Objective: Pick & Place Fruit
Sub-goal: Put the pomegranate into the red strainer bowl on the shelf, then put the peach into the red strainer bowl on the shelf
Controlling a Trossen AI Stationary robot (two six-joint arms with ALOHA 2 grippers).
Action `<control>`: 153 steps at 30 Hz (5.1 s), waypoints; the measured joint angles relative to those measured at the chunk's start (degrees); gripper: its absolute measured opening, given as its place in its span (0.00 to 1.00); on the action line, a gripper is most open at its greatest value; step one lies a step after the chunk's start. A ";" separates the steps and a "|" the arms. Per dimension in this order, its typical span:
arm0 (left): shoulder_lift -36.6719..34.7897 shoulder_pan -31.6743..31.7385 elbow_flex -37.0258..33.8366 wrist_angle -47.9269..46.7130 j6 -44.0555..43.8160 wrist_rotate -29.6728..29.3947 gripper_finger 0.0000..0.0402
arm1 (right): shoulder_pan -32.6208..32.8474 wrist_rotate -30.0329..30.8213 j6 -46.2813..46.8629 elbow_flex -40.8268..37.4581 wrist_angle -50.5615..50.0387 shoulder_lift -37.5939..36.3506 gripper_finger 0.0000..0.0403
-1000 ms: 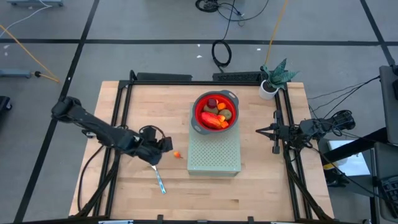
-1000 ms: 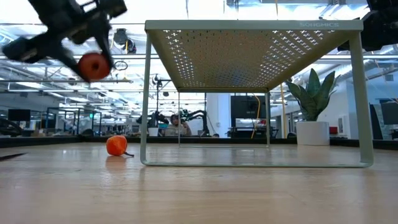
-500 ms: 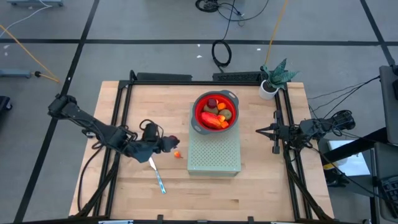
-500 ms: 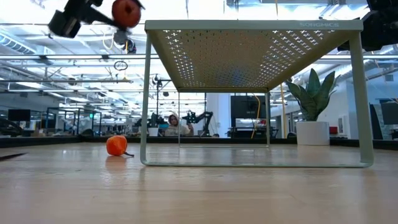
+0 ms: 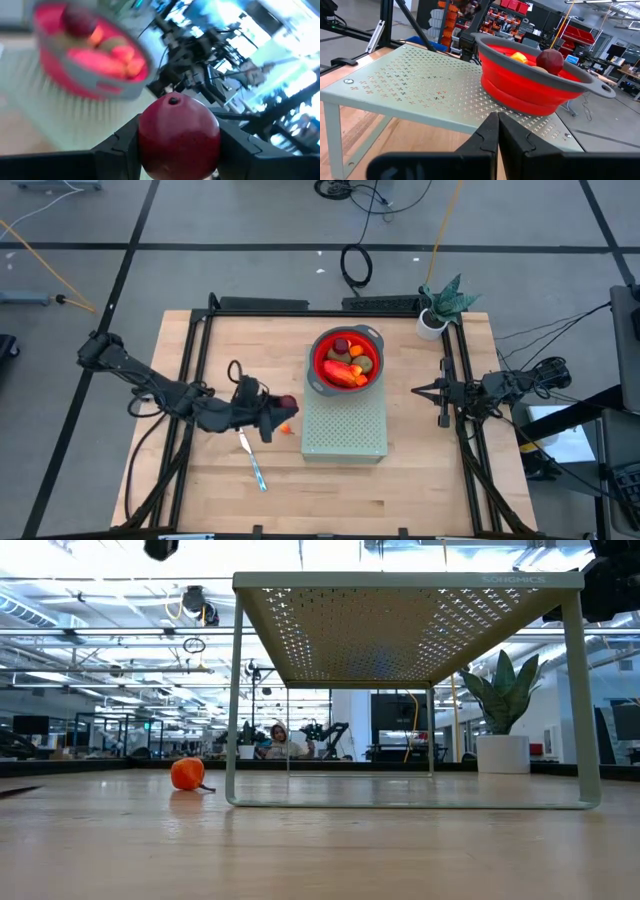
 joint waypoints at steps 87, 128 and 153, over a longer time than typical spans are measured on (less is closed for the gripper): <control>9.78 11.66 14.71 2.76 35.51 -4.44 0.46 | 0.00 0.02 -0.65 0.00 0.00 0.02 0.00; 29.46 29.68 40.49 -40.49 21.00 17.32 0.46 | 0.01 0.02 -2.10 -0.02 -0.44 0.02 0.00; 22.54 28.91 40.43 -40.65 18.41 18.68 0.72 | 0.00 0.01 -1.51 0.00 -0.42 0.00 0.00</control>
